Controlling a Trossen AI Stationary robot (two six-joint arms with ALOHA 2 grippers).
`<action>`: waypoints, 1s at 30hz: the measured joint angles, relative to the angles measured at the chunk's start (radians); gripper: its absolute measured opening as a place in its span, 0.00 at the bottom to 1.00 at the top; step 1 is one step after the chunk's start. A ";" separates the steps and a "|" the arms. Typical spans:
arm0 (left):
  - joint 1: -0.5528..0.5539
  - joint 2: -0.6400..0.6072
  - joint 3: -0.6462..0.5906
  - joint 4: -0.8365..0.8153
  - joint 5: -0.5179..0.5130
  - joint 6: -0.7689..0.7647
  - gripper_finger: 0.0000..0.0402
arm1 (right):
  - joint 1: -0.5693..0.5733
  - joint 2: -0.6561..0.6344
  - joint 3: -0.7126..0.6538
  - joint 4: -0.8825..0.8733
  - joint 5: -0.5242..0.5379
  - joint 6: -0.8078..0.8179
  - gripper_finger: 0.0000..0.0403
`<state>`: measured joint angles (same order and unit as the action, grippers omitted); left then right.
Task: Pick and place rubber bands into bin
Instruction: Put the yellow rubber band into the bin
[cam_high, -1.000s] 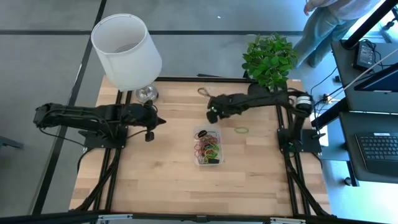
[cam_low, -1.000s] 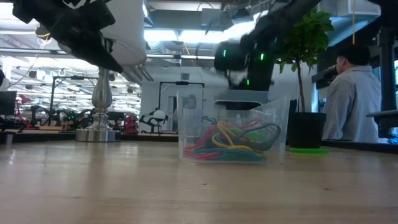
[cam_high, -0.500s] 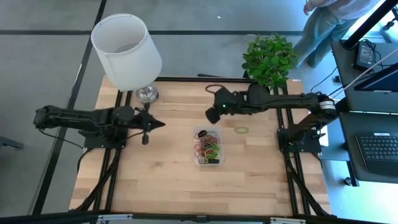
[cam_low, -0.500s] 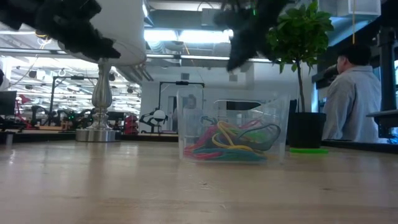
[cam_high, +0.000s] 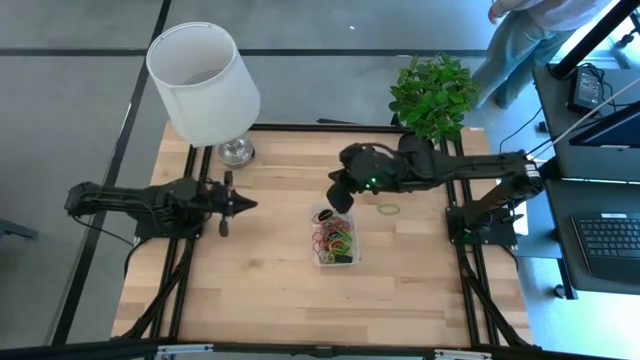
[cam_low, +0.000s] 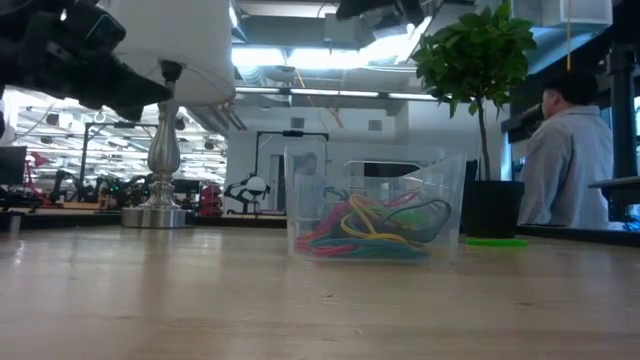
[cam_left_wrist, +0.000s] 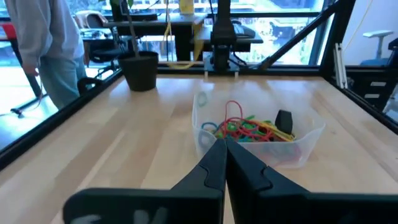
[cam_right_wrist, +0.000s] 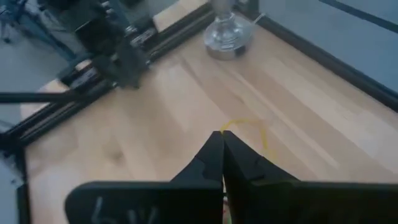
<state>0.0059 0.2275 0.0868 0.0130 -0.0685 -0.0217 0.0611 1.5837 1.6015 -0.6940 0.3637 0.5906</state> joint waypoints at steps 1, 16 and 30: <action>0.000 -0.026 0.000 -0.033 0.000 -0.008 0.00 | 0.010 0.000 0.013 -0.019 -0.001 0.003 0.00; 0.000 -0.226 -0.011 -0.196 0.004 0.018 0.00 | 0.134 0.008 0.046 -0.281 -0.002 0.196 0.00; 0.000 -0.227 -0.079 0.005 0.007 0.063 0.00 | 0.135 0.013 0.044 -0.264 -0.089 0.215 0.00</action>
<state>0.0063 0.0006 0.0078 0.0182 -0.0615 0.0410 0.1959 1.5972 1.6459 -0.9577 0.2744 0.8056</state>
